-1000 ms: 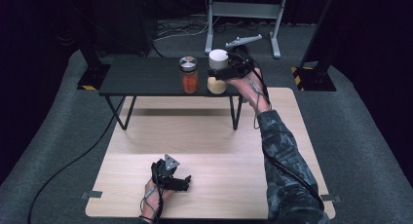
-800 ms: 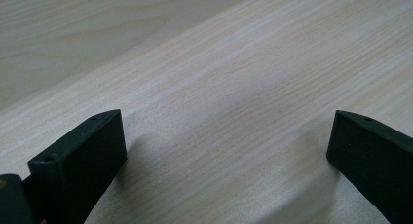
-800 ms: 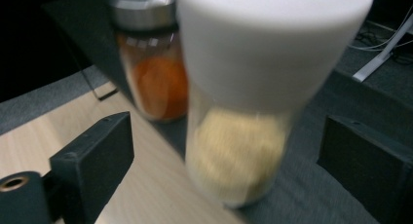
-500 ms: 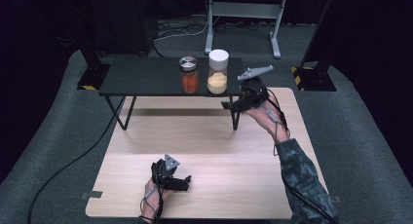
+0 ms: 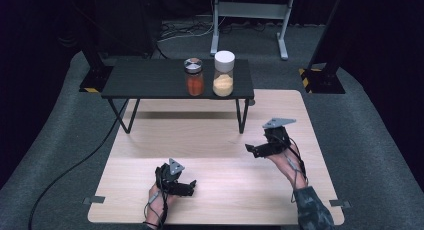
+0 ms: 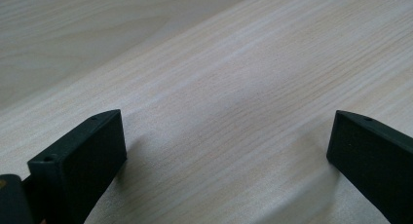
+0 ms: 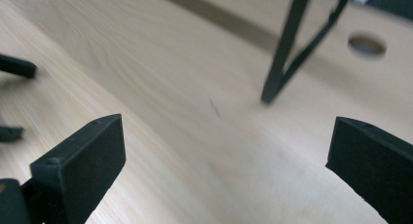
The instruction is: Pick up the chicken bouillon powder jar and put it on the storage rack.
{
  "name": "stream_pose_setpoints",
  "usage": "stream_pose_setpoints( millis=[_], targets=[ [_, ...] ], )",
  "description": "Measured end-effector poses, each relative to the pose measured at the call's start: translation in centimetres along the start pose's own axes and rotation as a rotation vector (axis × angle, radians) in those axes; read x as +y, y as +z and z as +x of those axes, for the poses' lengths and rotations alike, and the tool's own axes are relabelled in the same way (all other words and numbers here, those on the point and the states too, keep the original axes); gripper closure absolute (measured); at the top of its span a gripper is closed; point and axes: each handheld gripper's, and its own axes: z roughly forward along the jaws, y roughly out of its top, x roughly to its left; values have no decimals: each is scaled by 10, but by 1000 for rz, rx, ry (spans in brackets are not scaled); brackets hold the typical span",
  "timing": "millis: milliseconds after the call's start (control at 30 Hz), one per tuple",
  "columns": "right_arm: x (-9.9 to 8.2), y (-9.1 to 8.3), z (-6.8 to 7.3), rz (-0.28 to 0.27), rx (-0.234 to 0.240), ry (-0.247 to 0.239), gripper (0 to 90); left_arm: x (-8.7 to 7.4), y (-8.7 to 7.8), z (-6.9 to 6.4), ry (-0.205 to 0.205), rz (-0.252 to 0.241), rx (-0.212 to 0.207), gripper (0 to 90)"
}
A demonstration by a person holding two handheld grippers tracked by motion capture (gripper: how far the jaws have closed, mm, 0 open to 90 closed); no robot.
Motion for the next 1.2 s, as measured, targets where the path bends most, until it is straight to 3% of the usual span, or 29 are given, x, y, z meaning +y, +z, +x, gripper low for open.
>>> stream_pose_setpoints(
  millis=[200, 300, 367, 467, 933, 1200],
  targets=[
    [-61, 12, -12, 6, -29, 132, 0, 0, 0, 0, 0, 0, 0, 4],
    [-79, 12, -12, -14, -48, 159, 0, 0, 0, 0, 0, 0, 0, 4],
    [-96, 10, -12, -59, -50, 176, 0, 0, 0, 0, 0, 0, 0, 4],
    [-111, 9, -11, -94, -60, 165, 0, 0, 0, 0, 0, 0, 0, 4],
    [-112, 14, -5, -24, -108, 156, 0, 0, 0, 0, 1, 0, 0, 5],
    [-120, 13, -9, -73, -93, 199, 0, 0, 0, 0, 1, -1, 0, 5]
  ],
)
